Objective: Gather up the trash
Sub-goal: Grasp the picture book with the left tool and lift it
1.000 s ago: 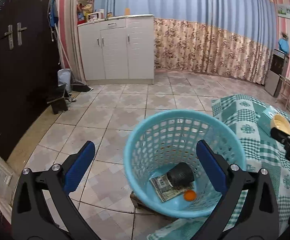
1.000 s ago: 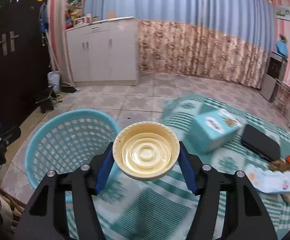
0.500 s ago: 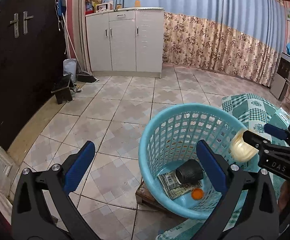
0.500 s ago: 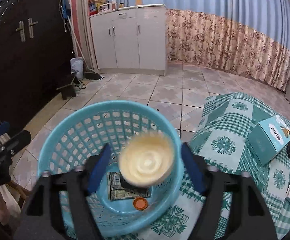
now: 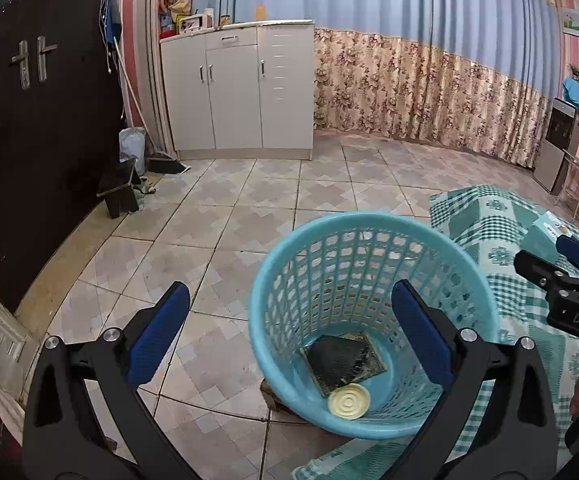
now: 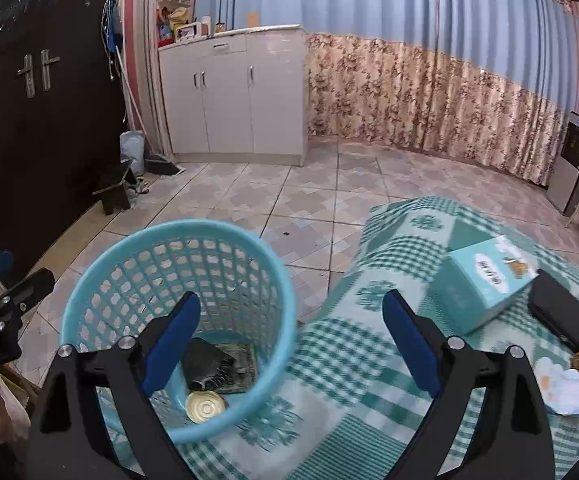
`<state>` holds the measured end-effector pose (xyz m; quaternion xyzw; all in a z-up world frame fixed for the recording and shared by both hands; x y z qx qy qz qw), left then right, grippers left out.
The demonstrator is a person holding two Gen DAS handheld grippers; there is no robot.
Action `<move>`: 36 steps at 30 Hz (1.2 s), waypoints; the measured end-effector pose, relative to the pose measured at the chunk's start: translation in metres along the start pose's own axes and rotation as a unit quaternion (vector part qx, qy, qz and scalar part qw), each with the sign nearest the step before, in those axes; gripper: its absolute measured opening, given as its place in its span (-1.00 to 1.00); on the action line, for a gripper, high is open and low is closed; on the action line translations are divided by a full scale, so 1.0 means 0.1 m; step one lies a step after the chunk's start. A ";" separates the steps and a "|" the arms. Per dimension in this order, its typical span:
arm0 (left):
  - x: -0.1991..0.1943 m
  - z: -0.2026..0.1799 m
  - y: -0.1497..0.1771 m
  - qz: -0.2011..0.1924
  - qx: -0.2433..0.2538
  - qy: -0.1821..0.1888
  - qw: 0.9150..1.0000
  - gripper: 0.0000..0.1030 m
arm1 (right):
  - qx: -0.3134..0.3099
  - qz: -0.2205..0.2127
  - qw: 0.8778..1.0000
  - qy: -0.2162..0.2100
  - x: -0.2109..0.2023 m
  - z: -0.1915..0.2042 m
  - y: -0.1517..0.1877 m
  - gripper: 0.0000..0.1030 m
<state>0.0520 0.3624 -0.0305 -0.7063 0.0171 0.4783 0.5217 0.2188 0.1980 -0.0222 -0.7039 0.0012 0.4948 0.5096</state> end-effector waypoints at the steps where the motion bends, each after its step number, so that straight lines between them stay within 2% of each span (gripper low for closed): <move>1: -0.02 -0.02 -0.01 0.000 0.001 0.001 1.000 0.89 | 0.005 -0.002 1.000 0.002 -0.06 -0.07 0.02 0.76; 7: -0.16 -0.45 -0.02 -0.009 0.023 0.028 0.999 0.89 | 0.035 -0.016 0.998 0.040 -0.43 -0.62 0.24 0.76; 10: -0.18 -0.69 0.03 -0.005 0.027 0.053 0.998 0.90 | 0.053 -0.023 0.996 0.074 -0.68 -0.98 0.44 0.76; 11: -0.18 -0.85 0.08 0.002 0.033 0.073 0.997 0.90 | 0.059 -0.023 0.994 0.087 -0.77 -1.13 0.54 0.76; 15: -0.18 -1.34 0.27 0.014 0.059 0.107 0.992 0.90 | 0.079 -0.014 0.986 0.145 -1.06 -1.68 0.89 0.76; 19: -0.17 -1.92 0.47 0.042 0.074 0.170 0.982 0.90 | 0.119 0.006 0.973 0.196 -1.35 -2.27 1.27 0.76; 25: -0.25 -2.86 0.69 0.040 0.154 0.207 0.965 0.90 | 0.189 0.021 0.951 0.246 -1.63 -3.03 1.72 0.76; 29: -0.24 -3.46 0.81 0.055 0.197 0.240 0.949 0.90 | 0.222 0.027 0.939 0.261 -1.72 -3.35 1.94 0.76; 36: -0.07 -4.25 0.99 0.081 0.253 0.246 0.932 0.90 | 0.254 0.034 0.930 0.265 -1.76 -3.67 2.20 0.76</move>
Point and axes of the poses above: each gripper's, at about its wrist camera, not at the fingertips, and x roughly the way its jaws point, z to its left, y to its underside, the point moved 3 cm from there along x, roughly the way its jaws point, and after that the axes turned 8 degrees about z, right-handed, at the moved point
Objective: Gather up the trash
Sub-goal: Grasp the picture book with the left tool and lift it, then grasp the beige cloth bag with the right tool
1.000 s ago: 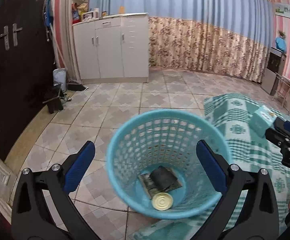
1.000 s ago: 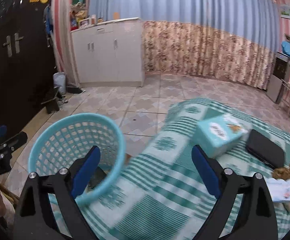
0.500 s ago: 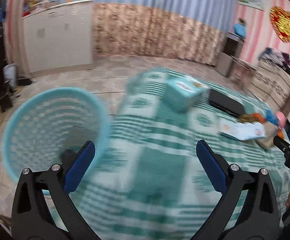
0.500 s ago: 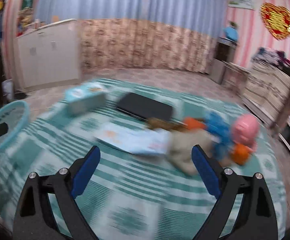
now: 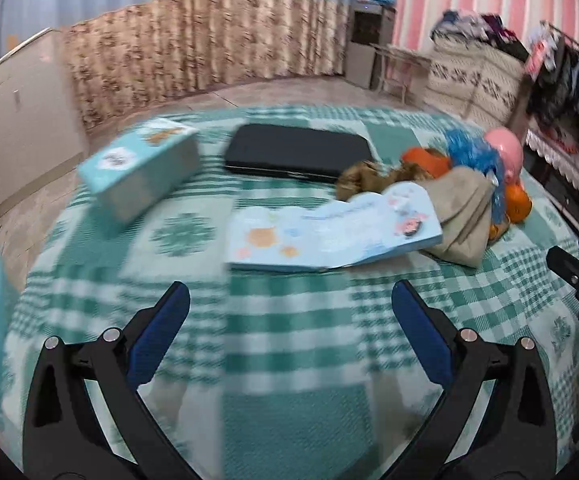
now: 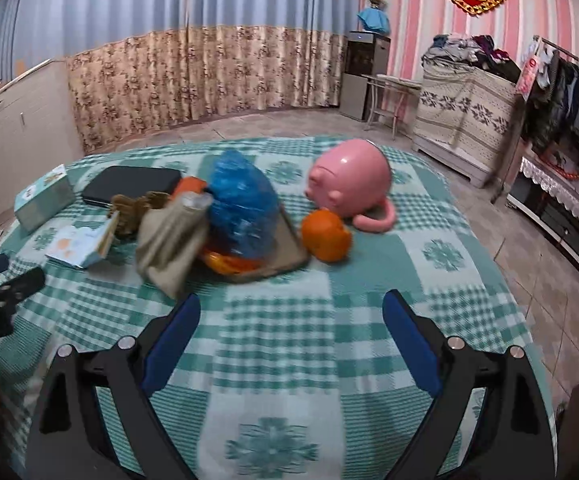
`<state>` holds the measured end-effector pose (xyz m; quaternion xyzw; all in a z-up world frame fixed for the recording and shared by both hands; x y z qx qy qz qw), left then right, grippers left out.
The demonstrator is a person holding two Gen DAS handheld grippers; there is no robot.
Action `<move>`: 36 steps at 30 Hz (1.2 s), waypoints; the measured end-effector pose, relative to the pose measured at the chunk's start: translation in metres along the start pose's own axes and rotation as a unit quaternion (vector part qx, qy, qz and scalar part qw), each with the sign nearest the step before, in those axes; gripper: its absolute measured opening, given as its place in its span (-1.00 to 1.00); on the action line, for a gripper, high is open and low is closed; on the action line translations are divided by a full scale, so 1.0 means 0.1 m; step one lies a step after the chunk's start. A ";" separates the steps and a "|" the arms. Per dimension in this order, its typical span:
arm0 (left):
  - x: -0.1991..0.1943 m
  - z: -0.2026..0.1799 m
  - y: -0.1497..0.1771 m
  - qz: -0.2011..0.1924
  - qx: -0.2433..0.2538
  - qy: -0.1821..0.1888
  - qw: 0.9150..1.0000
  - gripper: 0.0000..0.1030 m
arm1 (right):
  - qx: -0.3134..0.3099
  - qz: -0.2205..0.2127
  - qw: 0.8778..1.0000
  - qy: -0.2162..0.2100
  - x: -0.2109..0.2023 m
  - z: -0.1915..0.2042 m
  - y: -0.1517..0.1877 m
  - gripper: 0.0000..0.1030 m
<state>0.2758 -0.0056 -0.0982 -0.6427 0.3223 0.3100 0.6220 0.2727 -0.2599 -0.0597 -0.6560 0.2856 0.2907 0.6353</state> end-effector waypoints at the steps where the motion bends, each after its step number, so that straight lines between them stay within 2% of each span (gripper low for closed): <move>1: 0.09 -0.09 -0.04 0.009 0.008 0.001 1.000 0.90 | 0.005 0.003 1.000 -0.001 0.03 -0.01 0.02 0.76; 6: 0.33 -0.33 -0.19 0.032 0.041 -0.002 0.999 0.89 | 0.026 0.011 1.000 -0.008 0.12 -0.12 0.05 0.76; 8: 0.35 -0.37 -0.25 0.030 0.049 -0.005 0.998 0.88 | 0.027 0.012 1.000 -0.009 0.14 -0.12 0.06 0.76; 9: 0.37 -0.40 -0.28 0.030 0.053 -0.004 0.998 0.77 | 0.027 0.013 1.000 -0.009 0.14 -0.11 0.06 0.76; 10: 0.39 -0.42 -0.30 0.032 0.057 0.000 0.998 0.52 | 0.028 0.013 0.999 -0.009 0.15 -0.11 0.06 0.76; 11: 0.42 -0.43 -0.32 0.040 0.058 0.007 0.997 0.36 | 0.028 0.014 0.999 -0.010 0.15 -0.11 0.06 0.76; 13: 0.42 -0.41 -0.33 0.045 0.056 0.016 0.997 -0.22 | 0.028 0.014 0.999 -0.010 0.16 -0.11 0.07 0.76; 16: 0.32 -0.33 -0.34 0.037 0.048 0.035 0.998 -0.58 | 0.024 0.013 1.000 -0.014 0.18 -0.06 0.05 0.76; 25: -0.21 0.06 -0.36 -0.001 0.004 0.054 0.999 -0.89 | -0.022 0.001 0.999 -0.032 0.21 0.47 -0.07 0.76; 30: -0.45 0.34 -0.33 -0.009 -0.021 0.048 0.999 -0.91 | -0.025 0.007 0.999 -0.044 0.31 0.72 -0.14 0.72; 36: -0.65 0.56 -0.23 -0.017 -0.038 0.040 0.998 -0.91 | -0.031 0.030 0.997 -0.058 0.49 0.98 -0.28 0.28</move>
Point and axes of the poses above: each gripper's, at about its wrist camera, not at the fingertips, and x roughly the way its jaws point, z to its left, y to its underside, the point moved 3 cm from there along x, roughly the way its jaws point, and after that the axes turned 8 degrees about z, right-handed, at the moved point
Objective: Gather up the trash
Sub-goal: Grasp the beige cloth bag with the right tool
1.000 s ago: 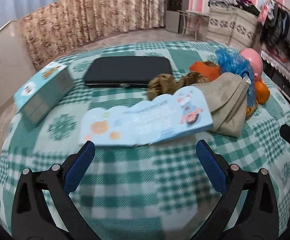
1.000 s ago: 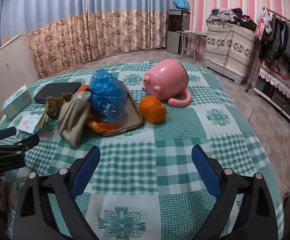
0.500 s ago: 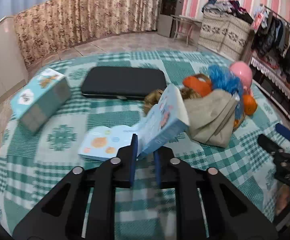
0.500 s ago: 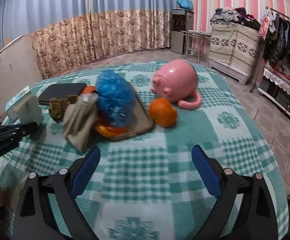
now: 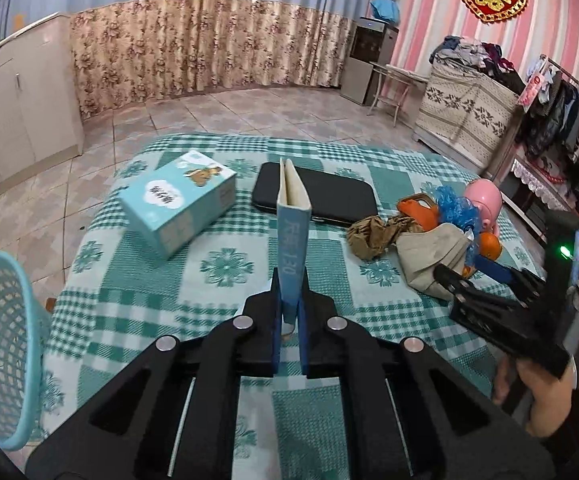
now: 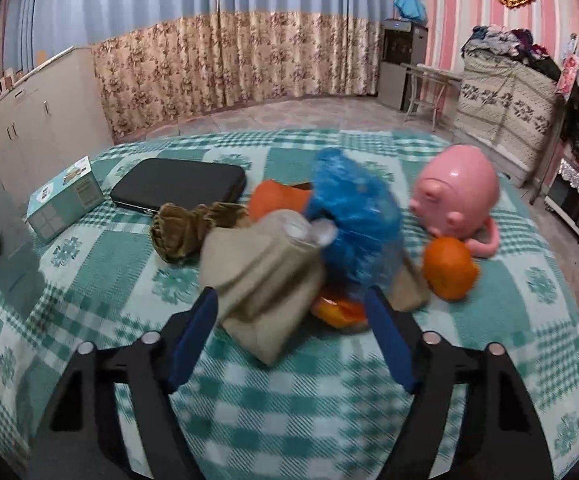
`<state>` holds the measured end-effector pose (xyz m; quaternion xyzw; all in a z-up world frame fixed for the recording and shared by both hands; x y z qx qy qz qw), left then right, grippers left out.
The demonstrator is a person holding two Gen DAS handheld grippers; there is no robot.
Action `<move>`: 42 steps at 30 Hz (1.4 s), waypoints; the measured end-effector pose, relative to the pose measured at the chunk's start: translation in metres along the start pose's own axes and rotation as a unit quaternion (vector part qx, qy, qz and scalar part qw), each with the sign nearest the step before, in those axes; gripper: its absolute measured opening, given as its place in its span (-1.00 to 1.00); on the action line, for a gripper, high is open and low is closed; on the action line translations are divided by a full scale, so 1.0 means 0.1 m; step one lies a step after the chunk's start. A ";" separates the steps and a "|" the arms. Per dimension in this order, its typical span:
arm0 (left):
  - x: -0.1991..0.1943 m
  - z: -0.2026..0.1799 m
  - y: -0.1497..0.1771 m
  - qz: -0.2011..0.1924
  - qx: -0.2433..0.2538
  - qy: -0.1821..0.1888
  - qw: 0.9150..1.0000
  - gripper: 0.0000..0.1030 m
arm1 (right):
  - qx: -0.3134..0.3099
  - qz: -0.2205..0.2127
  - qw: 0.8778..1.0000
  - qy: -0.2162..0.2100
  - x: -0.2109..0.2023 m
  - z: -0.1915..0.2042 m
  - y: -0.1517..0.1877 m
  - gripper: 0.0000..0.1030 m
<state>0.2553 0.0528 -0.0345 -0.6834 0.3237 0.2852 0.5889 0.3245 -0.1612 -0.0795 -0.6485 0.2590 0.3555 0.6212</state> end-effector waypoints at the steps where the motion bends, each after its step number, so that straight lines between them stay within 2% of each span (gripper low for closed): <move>1: -0.03 0.02 0.01 -0.002 0.001 -0.004 1.000 -0.91 | 0.002 0.004 1.000 -0.003 0.04 0.03 -0.04 0.21; 3: -0.09 0.05 0.05 -0.005 0.005 -0.013 1.000 -0.91 | 0.001 0.009 1.000 -0.009 0.08 0.09 -0.09 -0.27; 6: -0.17 0.10 0.10 -0.010 0.007 -0.025 1.000 -0.91 | -0.001 0.003 1.000 -0.014 0.04 0.14 -0.10 -0.53; 8: -0.23 0.17 0.13 -0.014 0.002 -0.027 1.000 -0.91 | -0.002 -0.006 1.000 -0.019 -0.05 0.16 -0.07 -0.58; 15: -0.40 0.35 0.20 -0.026 -0.021 -0.028 0.999 -0.91 | 0.002 -0.055 0.998 -0.029 -0.54 0.17 -0.05 -0.61; 22: -0.64 0.56 0.24 -0.043 -0.037 -0.041 0.998 -0.91 | -0.017 -0.065 0.996 -0.052 -0.73 0.40 -0.12 -0.61; 28: -0.90 0.86 0.26 -0.059 -0.053 -0.075 0.994 -0.91 | -0.038 -0.066 0.993 -0.088 -0.76 0.87 -0.10 -0.61; 35: -1.18 1.55 0.38 -0.071 -0.095 -0.122 0.985 -0.91 | -0.076 -0.074 0.985 -0.138 -0.80 1.61 -0.11 -0.61; 42: -1.23 2.20 0.50 -0.068 -0.125 -0.158 0.977 -0.91 | -0.123 -0.067 0.976 -0.165 -0.78 2.28 -0.04 -0.61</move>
Point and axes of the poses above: each gripper's, at about its wrist camera, not at the fingertips, and x roughly the way its jaws point, z to its left, y to its underside, the point moved 3 cm from there along x, roughly the way its jaws point, and after that the axes turned 8 degrees about z, right-handed, at the moved point
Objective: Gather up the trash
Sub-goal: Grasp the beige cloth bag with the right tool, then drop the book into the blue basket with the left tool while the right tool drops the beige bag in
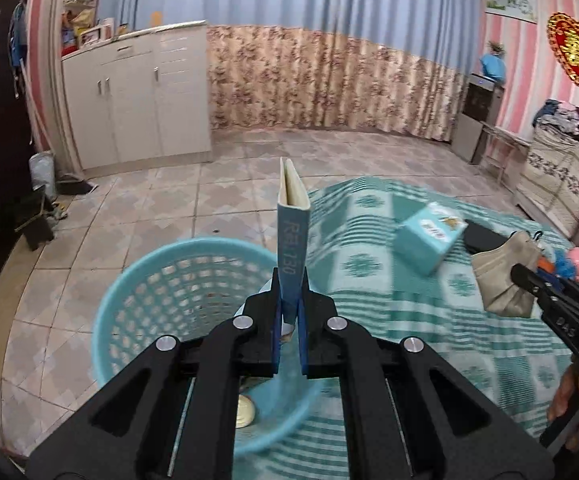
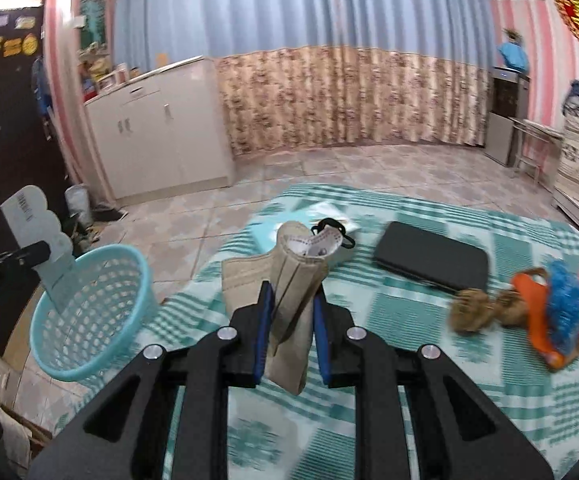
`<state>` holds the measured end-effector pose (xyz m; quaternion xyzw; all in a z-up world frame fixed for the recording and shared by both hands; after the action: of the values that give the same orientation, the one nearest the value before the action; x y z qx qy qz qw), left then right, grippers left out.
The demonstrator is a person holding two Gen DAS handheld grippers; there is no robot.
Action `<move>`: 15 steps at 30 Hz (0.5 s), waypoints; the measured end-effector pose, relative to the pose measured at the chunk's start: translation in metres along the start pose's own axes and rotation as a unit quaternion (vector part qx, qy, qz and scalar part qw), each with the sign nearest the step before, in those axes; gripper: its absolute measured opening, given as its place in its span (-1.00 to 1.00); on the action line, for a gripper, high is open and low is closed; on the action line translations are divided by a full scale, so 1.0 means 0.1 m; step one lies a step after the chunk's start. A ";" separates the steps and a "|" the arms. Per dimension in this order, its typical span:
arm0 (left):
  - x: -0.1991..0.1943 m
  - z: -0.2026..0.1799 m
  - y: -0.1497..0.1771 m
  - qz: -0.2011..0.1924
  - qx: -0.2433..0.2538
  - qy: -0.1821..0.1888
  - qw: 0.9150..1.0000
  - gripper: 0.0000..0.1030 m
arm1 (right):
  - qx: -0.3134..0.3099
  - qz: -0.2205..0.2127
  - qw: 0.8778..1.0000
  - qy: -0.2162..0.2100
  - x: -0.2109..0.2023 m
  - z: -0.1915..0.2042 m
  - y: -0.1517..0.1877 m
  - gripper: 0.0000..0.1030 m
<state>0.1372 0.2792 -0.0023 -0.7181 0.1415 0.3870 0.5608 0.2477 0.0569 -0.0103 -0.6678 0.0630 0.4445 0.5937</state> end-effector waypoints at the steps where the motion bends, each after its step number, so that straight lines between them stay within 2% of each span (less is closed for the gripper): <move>1: 0.04 0.07 0.00 0.004 -0.004 -0.001 1.000 -0.91 | -0.004 0.002 1.000 -0.004 0.03 0.07 0.00 -0.61; 8: 0.39 0.52 0.10 0.033 -0.039 -0.008 0.999 -0.91 | -0.024 0.007 1.000 -0.011 0.14 0.33 -0.02 -0.61; 15: 0.52 0.66 0.13 0.037 -0.043 -0.016 0.998 -0.91 | -0.031 0.015 0.999 -0.010 0.20 0.41 -0.02 -0.61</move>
<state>0.1369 0.3475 -0.0531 -0.7297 0.1416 0.4248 0.5167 0.2398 0.1014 -0.0184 -0.6802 0.0530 0.4619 0.5667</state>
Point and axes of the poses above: each gripper's, at about its wrist camera, not at the fingertips, and x roughly the way its jaws point, z to its left, y to its underside, the point moved 3 cm from there along x, roughly the way its jaws point, and after that the axes turned 8 degrees about z, right-handed, at the moved point
